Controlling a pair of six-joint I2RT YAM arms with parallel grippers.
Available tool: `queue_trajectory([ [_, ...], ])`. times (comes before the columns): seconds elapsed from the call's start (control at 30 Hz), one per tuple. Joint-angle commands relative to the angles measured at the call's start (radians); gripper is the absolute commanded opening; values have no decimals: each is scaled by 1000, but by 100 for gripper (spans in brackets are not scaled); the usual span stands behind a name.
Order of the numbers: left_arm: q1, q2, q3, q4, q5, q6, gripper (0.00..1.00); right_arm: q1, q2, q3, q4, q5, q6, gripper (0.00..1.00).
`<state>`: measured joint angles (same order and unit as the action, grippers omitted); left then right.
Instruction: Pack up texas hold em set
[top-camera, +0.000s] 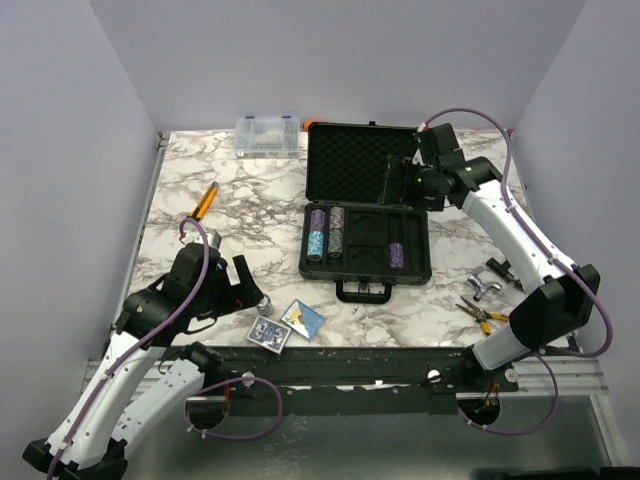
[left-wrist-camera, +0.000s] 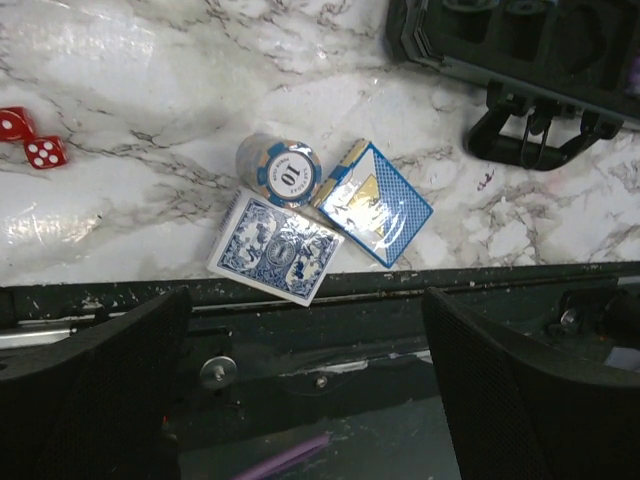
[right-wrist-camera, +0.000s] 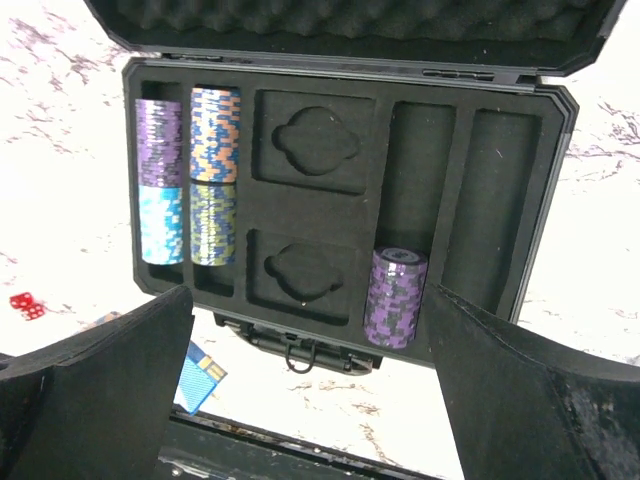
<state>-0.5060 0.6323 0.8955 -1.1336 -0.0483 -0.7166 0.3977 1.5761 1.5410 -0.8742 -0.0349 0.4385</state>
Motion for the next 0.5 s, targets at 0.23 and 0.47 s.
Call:
queue_trajectory([
  [0.23,-3,-37,-90,4,190,52,95,1,-194,-93,13,-7,168,100],
  [0.47,-3,-11,-88,15,157,-11,93,1,-187,-114,82,9,72,100],
])
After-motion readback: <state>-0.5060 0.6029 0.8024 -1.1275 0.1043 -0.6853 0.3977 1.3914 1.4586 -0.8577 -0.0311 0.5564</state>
